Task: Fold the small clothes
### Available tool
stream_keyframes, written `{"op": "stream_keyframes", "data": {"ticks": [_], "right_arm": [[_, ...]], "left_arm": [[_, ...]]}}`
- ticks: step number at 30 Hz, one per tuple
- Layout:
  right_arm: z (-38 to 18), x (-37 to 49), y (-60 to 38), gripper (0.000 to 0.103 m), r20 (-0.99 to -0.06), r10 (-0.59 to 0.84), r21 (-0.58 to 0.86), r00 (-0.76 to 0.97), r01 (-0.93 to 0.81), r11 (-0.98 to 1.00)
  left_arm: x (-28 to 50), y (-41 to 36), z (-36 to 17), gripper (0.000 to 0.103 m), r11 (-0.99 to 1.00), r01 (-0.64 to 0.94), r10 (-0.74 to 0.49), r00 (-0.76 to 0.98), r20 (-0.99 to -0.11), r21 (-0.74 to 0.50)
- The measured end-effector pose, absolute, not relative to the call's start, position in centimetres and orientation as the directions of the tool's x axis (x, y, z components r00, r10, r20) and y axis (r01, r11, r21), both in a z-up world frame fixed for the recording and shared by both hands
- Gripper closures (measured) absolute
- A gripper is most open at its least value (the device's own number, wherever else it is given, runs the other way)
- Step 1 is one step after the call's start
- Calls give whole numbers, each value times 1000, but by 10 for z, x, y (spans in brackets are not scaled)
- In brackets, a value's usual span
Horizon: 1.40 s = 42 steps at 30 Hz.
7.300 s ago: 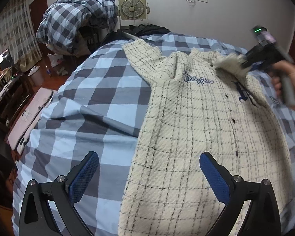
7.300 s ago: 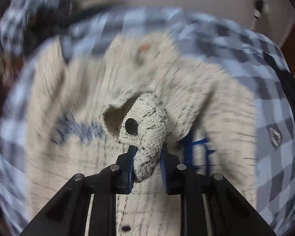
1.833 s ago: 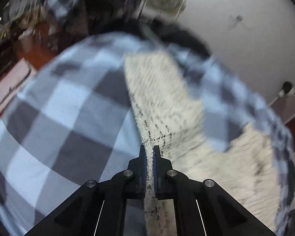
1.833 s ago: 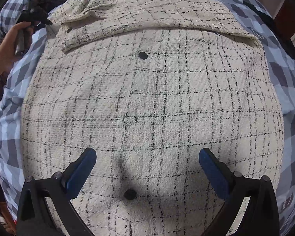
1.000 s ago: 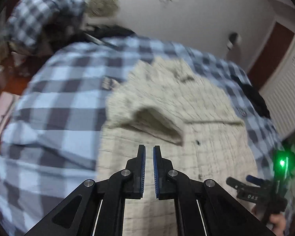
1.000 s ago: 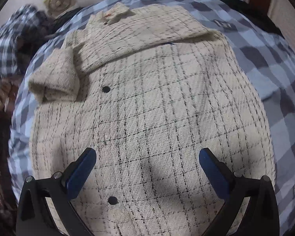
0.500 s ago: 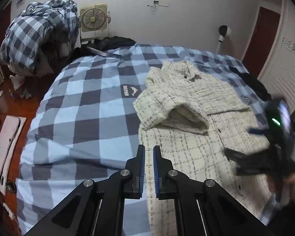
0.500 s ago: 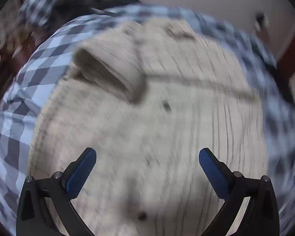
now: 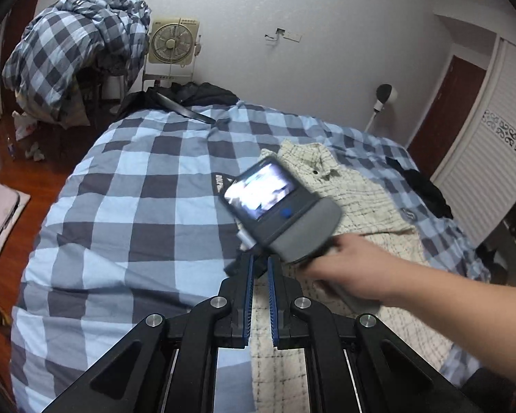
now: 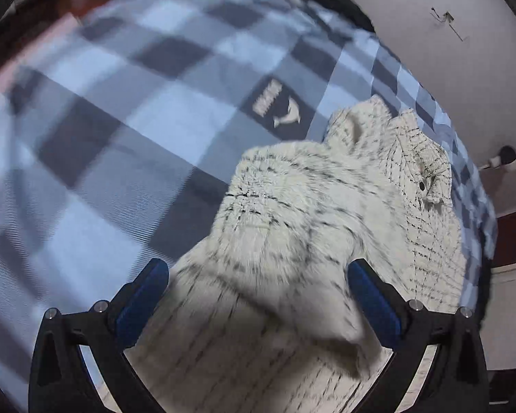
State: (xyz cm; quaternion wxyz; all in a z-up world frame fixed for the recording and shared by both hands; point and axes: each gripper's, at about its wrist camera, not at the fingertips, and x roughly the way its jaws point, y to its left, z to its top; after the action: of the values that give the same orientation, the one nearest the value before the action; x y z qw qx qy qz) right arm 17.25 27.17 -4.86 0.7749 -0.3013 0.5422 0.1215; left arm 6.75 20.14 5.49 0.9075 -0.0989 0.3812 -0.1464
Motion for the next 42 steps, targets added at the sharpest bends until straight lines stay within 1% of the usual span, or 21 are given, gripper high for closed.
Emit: {"op": "stream_keyframes", "data": {"ticks": [1, 3, 4, 5, 7, 11, 13, 15, 17, 18, 20, 22, 24, 25, 26, 29, 30, 31, 34, 36, 42], "right_arm": [[-60, 175, 274, 1, -908, -182, -371, 376, -525, 766], [-77, 173, 271, 11, -907, -219, -395, 361, -543, 741], [-71, 171, 265, 29, -919, -193, -364, 345, -548, 753], [-65, 169, 259, 51, -937, -139, -303, 320, -550, 778], [-46, 170, 245, 71, -958, -52, -208, 283, -554, 806], [14, 182, 203, 80, -951, 251, 130, 179, -506, 853], [56, 189, 171, 80, -868, 469, 363, 163, -437, 823], [101, 192, 133, 79, -704, 696, 605, 143, -394, 692], [140, 188, 94, 79, -561, 805, 704, 191, -402, 586], [159, 185, 65, 78, -483, 843, 731, 234, -423, 536], [180, 182, 9, 77, -398, 859, 753, 321, -421, 506], [186, 181, -57, 72, -355, 824, 766, 442, -367, 527], [175, 177, -118, 55, -373, 730, 763, 572, -259, 593], [158, 173, -159, 16, -436, 625, 740, 647, -137, 658], [139, 167, -188, 1, -529, 517, 698, 673, -2, 716], [60, 140, -261, 1, -803, 230, 483, 549, 375, 791], [31, 123, -284, 1, -865, 165, 399, 474, 451, 798], [15, 112, -291, 1, -884, 139, 366, 446, 478, 799], [-18, 90, -309, 1, -900, 142, 356, 413, 503, 787], [-31, 86, -306, 1, -884, 200, 412, 423, 502, 760], [-32, 141, -264, 1, -809, 323, 558, 492, 468, 685]], "left_arm": [[68, 202, 55, 97, 936, 191, -345, 661, -667, -295], [66, 201, 62, 97, 948, 180, -313, 673, -670, -262], [64, 201, 66, 97, 952, 176, -301, 685, -664, -251], [63, 202, 68, 97, 953, 173, -298, 693, -657, -250], [59, 207, 75, 97, 945, 175, -317, 704, -636, -277], [54, 219, 77, 97, 948, 125, -290, 716, -635, -292], [54, 222, 74, 97, 942, 113, -299, 711, -636, -315], [55, 222, 71, 97, 928, 122, -332, 699, -633, -352], [56, 219, 68, 97, 913, 140, -367, 689, -625, -382], [57, 215, 67, 97, 895, 164, -407, 678, -612, -414], [59, 209, 65, 97, 872, 197, -455, 663, -594, -448], [61, 201, 64, 97, 871, 207, -462, 650, -603, -445], [63, 194, 62, 97, 881, 207, -451, 640, -622, -426], [65, 191, 61, 97, 884, 208, -448, 635, -629, -419], [65, 189, 60, 97, 884, 210, -449, 633, -631, -419], [65, 183, 59, 97, 878, 224, -463, 620, -633, -423], [66, 179, 58, 97, 882, 225, -459, 614, -642, -415], [67, 177, 56, 97, 885, 226, -454, 610, -650, -406], [68, 169, 52, 97, 895, 227, -439, 595, -673, -383], [69, 164, 49, 97, 896, 232, -440, 585, -681, -379], [76, 151, 36, 97, 916, 227, -401, 546, -735, -331]]}}
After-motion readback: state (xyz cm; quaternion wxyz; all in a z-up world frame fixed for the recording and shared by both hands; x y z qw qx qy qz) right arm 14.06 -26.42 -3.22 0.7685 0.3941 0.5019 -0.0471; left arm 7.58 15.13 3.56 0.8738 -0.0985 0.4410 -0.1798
